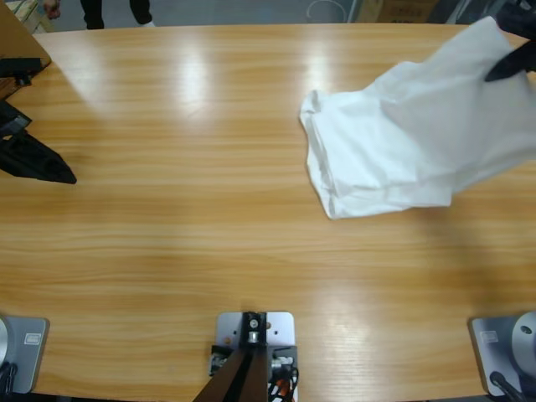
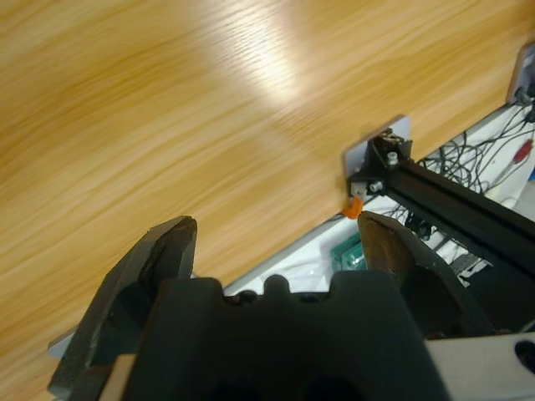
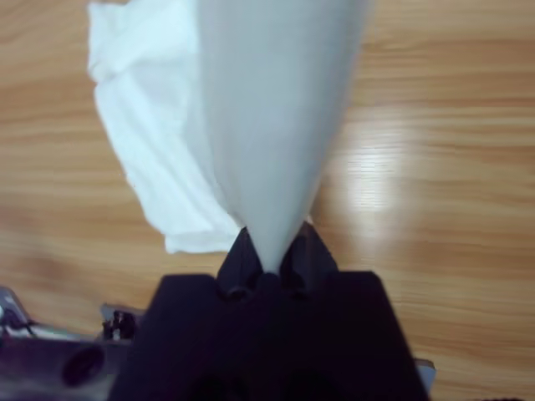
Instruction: Fold clothes
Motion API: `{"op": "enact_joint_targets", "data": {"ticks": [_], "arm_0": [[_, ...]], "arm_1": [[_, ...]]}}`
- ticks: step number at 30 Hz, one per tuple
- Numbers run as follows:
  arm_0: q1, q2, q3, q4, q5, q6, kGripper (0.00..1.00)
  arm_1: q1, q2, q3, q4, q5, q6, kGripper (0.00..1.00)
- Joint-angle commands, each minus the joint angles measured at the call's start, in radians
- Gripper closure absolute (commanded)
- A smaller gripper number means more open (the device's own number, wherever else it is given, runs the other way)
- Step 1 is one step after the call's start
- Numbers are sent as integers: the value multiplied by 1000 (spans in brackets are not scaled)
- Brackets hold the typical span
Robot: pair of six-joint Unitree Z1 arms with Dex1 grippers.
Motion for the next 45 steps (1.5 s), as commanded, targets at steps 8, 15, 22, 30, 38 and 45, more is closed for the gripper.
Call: {"op": "enact_joint_targets", "data": {"ticks": [8, 15, 22, 30, 38, 45], "arm_0": [[19, -32, 40, -12, -30, 21, 239], [13, -39, 48, -11, -31, 21, 239], [11, -33, 50, -13, -32, 21, 239], [10, -29, 50, -13, -33, 21, 239], [10, -33, 56, -13, -32, 21, 239], [11, -30, 59, -13, -32, 23, 239]], "arm_1": [[348, 233, -199, 88, -41, 135, 1000], [443, 362, -354, 143, -38, 160, 1000], [503, 473, -428, 161, -32, 170, 1000], [518, 615, -694, 278, -30, 167, 1000], [546, 783, -962, 393, 16, 156, 1000], [565, 835, -1049, 422, 33, 161, 0]]}}
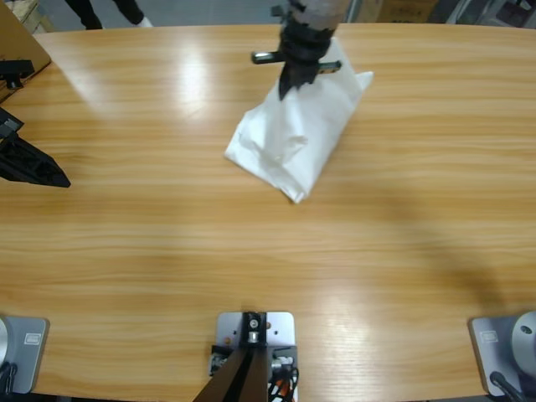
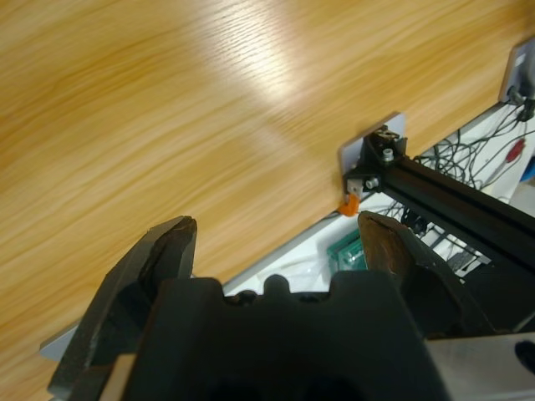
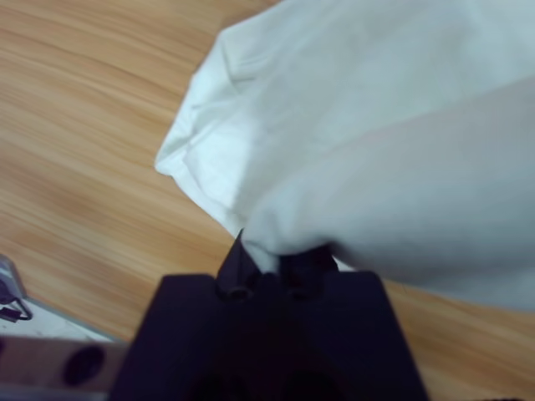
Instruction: Fold clothes
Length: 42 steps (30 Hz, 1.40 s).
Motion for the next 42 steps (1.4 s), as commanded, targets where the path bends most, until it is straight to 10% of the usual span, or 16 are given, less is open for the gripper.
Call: {"op": "enact_joint_targets", "data": {"ticks": [1, 25, 30, 42], "arm_0": [[0, -6, 37, -10, -15, 17, 239], [-4, -5, 46, -10, -15, 17, 239], [-6, -7, 46, -10, -16, 17, 239], [-14, -23, 50, -10, -18, 17, 239]], "arm_1": [[28, 109, -78, 98, 28, 4, 0], [90, -62, -239, 99, -98, -165, 0], [190, -223, -101, 97, -289, -396, 0], [198, -583, 663, -265, -160, -547, 0]]}}
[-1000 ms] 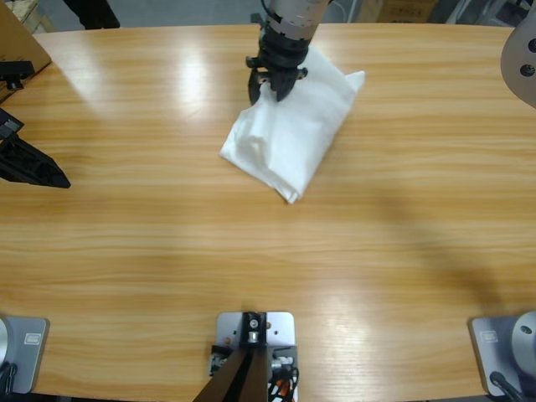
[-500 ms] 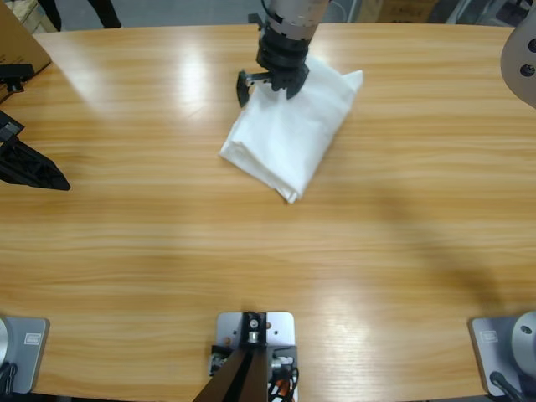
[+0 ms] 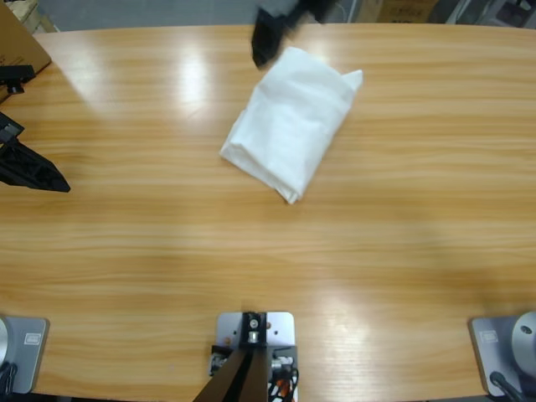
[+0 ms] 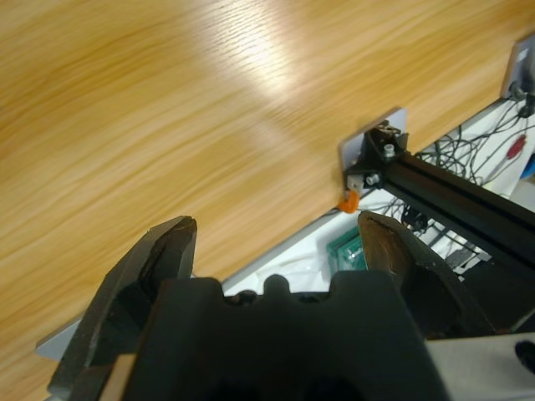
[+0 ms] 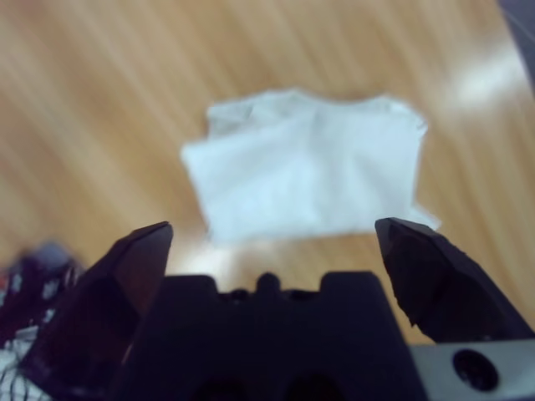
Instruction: Fold clothes
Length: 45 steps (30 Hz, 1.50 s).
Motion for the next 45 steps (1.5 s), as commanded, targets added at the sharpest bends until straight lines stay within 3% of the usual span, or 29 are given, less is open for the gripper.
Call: {"op": "enact_joint_targets", "data": {"ticks": [1, 4, 7, 13, 19, 30, 45], "arm_0": [[-13, -19, 37, -10, -15, 17, 239], [-17, -15, 37, -10, -15, 15, 239], [-19, -16, 37, -11, -15, 15, 239], [-19, -15, 38, -12, -15, 15, 239], [-19, -9, 37, -14, -15, 15, 239], [-19, 25, 31, -15, -34, 22, 239], [-20, 67, 17, -14, -49, 28, 234]], "arm_1": [[10, -187, 472, -221, 40, -57, 0], [10, -87, 411, -173, -26, -93, 0], [10, -11, 325, -152, -29, -93, 0], [-14, 138, 117, -86, 41, -97, 0], [-54, 233, 48, -76, 103, -104, 0], [-154, 408, -175, -2, 67, -110, 0], [-109, 543, -203, 20, 93, -105, 0]]}}
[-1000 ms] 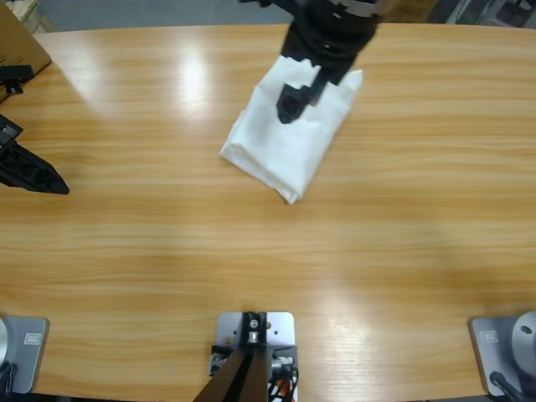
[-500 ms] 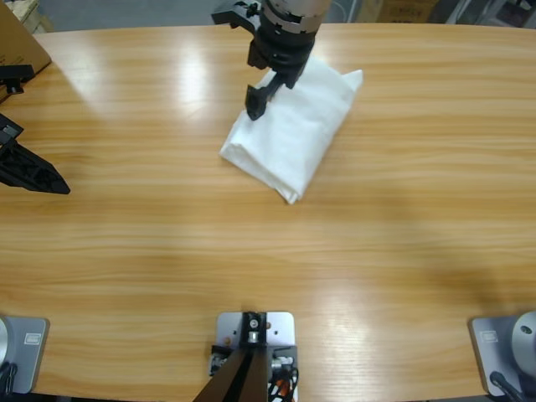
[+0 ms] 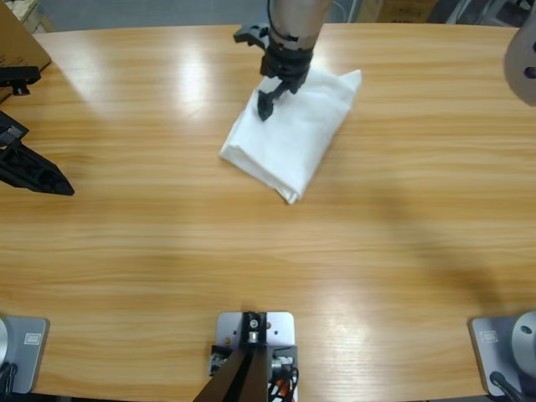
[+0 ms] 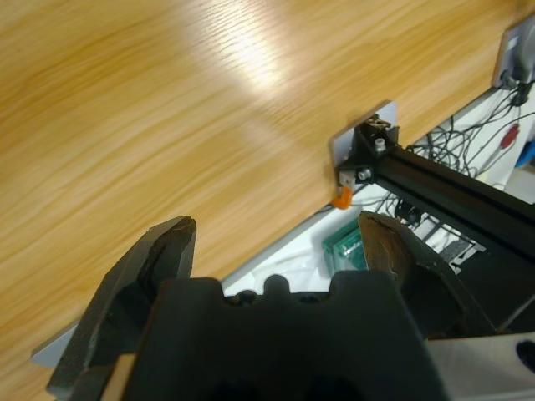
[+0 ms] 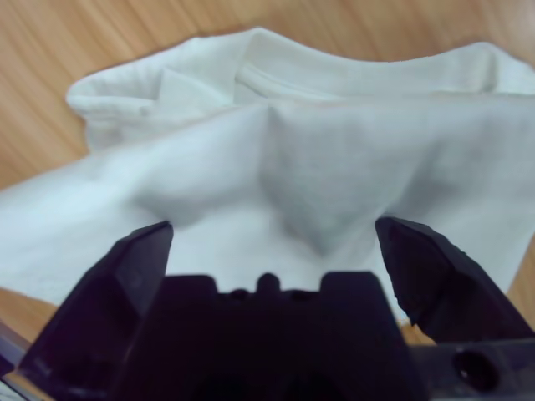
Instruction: Fold clothes
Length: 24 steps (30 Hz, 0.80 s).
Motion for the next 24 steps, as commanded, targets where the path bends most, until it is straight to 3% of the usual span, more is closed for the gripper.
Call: {"op": "enact_joint_targets", "data": {"ticks": [1, 14, 19, 24], "arm_0": [[-8, 58, 16, -10, -21, 12, 235], [-11, 36, 13, -10, -34, 10, 234], [-14, -20, 10, -11, -34, 3, 234], [-46, -82, 10, -27, -32, 3, 234]], "arm_1": [[35, 123, 1, 24, 6, -4, 0], [64, 123, -70, 123, -129, 103, 0], [79, -84, -161, 144, -163, 143, 0], [79, -347, -4, 146, -114, 193, 0]]}}
